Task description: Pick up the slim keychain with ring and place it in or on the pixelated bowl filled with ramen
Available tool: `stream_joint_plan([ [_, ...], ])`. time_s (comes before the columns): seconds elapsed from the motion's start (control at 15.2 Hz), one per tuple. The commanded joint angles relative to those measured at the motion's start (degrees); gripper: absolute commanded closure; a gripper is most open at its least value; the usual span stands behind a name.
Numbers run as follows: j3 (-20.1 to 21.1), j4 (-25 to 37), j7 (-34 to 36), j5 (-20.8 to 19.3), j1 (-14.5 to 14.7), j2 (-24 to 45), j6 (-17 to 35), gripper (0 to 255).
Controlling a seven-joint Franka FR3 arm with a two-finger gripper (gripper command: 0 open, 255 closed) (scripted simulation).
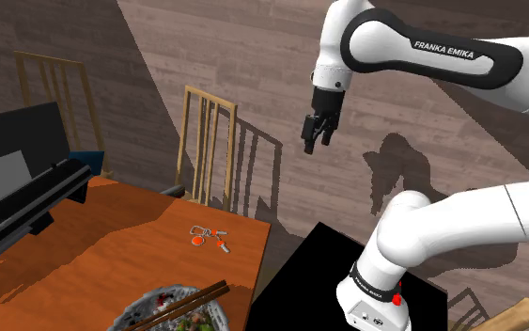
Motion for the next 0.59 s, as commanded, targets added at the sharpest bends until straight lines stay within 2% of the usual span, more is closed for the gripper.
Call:
stream_joint_plan([
  [0.0,0.0,0.0,0.0,0.0,0.0,0.0,0.0,0],
  [0.53,7.0,-7.3,5.1,5.6,3.5,4.5,13.4,0],
])
